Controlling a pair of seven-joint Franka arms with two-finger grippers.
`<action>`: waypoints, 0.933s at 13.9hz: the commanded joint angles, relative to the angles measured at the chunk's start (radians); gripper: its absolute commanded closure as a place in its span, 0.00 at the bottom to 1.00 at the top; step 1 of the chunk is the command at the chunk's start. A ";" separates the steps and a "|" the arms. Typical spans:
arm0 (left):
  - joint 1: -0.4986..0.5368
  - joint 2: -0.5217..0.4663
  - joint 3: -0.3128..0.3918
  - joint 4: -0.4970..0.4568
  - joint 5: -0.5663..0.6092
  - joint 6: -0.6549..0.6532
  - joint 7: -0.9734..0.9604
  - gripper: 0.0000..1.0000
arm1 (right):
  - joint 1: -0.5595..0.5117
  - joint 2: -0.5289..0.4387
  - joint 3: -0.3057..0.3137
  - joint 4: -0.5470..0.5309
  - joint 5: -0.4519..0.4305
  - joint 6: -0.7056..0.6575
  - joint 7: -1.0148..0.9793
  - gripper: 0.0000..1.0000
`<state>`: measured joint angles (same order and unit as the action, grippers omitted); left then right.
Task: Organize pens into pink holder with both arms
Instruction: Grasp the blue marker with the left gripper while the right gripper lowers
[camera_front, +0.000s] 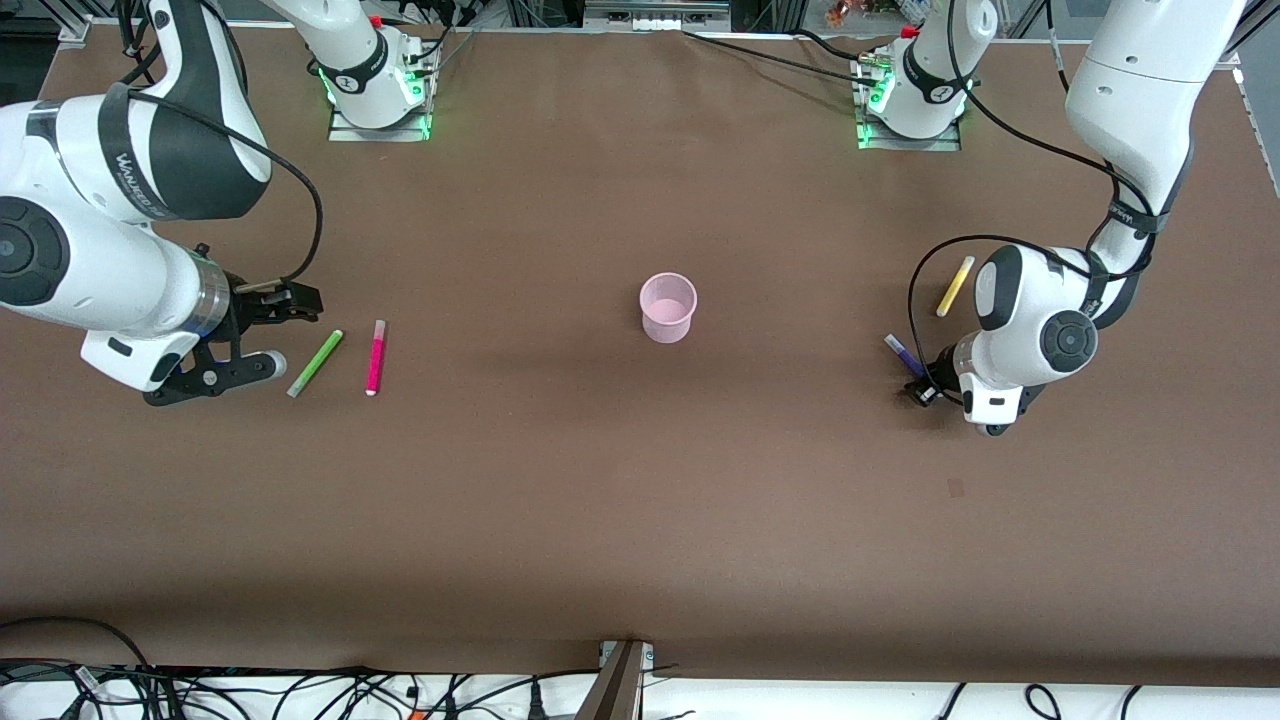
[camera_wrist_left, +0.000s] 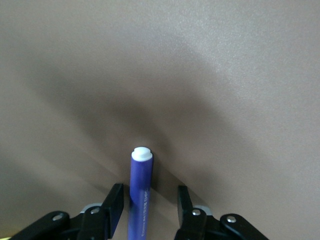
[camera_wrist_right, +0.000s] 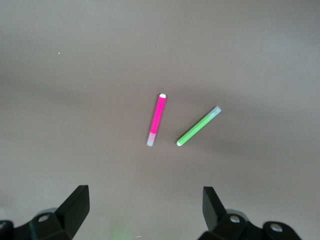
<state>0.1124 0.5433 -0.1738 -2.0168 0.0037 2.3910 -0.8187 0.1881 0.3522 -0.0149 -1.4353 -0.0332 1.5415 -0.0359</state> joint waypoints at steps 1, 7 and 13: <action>0.001 0.014 0.011 -0.005 0.051 0.010 -0.019 0.52 | 0.008 -0.007 0.000 -0.091 0.021 0.060 0.187 0.00; -0.005 0.000 0.011 0.003 0.053 0.002 -0.013 1.00 | -0.024 0.027 -0.007 -0.079 0.019 0.071 0.116 0.00; -0.059 -0.134 -0.015 0.157 0.047 -0.195 -0.124 1.00 | -0.035 0.025 -0.010 -0.100 0.102 0.117 0.131 0.00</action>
<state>0.0835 0.4705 -0.1793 -1.9302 0.0257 2.3049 -0.8576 0.1569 0.3852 -0.0289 -1.5236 0.0504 1.6440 0.1011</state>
